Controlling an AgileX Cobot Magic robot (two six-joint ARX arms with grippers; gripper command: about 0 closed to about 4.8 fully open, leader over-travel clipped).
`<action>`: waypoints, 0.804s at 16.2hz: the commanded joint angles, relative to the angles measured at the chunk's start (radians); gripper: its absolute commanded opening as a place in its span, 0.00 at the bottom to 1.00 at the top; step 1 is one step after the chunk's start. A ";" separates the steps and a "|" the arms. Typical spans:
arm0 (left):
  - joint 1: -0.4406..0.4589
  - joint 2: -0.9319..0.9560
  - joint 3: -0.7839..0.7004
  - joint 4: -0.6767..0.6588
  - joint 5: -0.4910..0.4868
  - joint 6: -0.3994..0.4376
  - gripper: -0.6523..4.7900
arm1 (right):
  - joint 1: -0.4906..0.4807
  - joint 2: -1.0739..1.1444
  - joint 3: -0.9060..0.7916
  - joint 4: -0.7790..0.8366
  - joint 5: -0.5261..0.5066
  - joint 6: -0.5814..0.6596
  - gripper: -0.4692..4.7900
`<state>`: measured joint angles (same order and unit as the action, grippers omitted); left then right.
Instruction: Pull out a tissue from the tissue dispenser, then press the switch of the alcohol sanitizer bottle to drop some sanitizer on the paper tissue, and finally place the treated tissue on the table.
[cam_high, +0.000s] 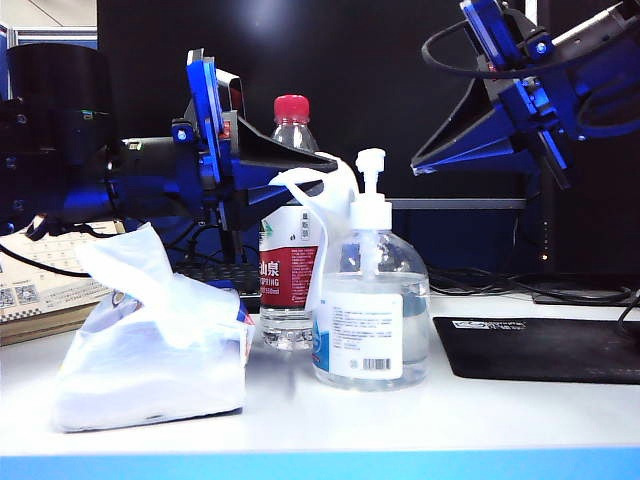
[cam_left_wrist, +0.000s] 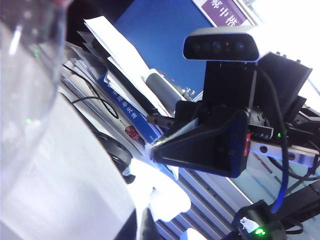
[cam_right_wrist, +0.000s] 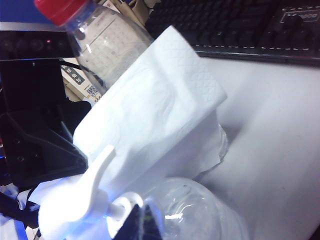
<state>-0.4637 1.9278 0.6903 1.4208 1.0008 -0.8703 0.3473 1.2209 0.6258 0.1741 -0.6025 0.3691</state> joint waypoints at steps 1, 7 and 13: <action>0.000 -0.005 0.011 0.033 0.013 0.029 0.11 | 0.000 -0.003 0.002 0.027 -0.010 -0.003 0.08; 0.003 -0.004 0.061 0.032 0.168 0.033 0.11 | 0.005 -0.004 0.002 0.116 -0.134 0.095 0.08; 0.028 0.065 0.065 -0.022 0.182 0.104 0.11 | 0.037 -0.004 0.002 0.111 -0.183 0.109 0.08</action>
<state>-0.4370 1.9820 0.7509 1.3998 1.1797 -0.7868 0.3759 1.2205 0.6250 0.2710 -0.7750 0.4759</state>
